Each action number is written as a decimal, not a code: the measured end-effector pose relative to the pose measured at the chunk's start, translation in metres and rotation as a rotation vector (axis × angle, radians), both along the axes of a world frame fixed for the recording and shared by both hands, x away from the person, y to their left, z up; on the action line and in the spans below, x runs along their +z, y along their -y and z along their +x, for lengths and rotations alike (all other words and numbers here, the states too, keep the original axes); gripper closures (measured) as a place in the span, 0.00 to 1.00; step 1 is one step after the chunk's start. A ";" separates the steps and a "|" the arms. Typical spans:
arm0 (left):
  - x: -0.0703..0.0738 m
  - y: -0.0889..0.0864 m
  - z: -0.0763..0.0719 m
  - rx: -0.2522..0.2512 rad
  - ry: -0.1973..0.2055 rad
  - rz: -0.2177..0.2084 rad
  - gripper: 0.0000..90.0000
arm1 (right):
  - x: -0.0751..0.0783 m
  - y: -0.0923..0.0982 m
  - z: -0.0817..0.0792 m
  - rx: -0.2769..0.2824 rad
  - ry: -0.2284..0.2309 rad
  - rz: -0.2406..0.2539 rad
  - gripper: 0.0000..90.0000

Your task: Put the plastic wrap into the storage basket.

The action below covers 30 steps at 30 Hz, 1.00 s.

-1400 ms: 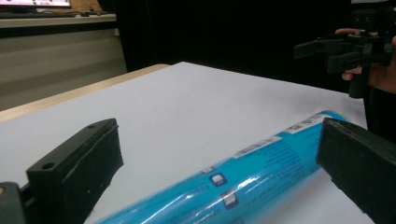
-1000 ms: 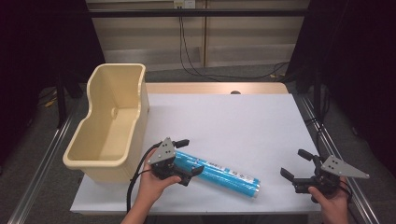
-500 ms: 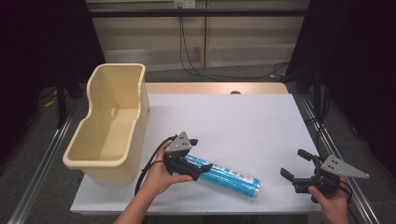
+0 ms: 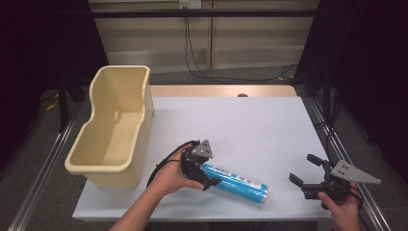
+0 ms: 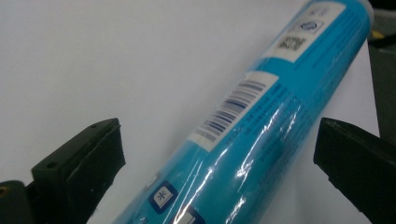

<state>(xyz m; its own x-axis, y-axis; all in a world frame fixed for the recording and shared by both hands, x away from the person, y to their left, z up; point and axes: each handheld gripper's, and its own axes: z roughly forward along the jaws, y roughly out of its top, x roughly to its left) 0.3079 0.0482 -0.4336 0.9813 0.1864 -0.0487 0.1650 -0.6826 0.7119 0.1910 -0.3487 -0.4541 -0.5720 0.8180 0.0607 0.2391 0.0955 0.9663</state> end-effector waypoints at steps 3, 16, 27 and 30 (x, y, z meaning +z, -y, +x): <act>0.000 0.004 0.001 -0.034 0.001 0.075 0.02 | 0.000 0.000 0.000 0.001 -0.002 0.002 0.02; -0.008 0.020 0.003 -0.163 -0.004 0.250 0.05 | 0.000 0.001 0.000 0.005 -0.007 -0.003 0.02; -0.017 0.024 0.005 -0.196 0.033 0.294 0.11 | -0.001 0.001 0.001 0.010 -0.009 -0.004 0.02; -0.017 0.025 0.004 -0.218 0.064 0.322 0.11 | -0.001 0.000 0.001 0.012 -0.007 -0.006 0.02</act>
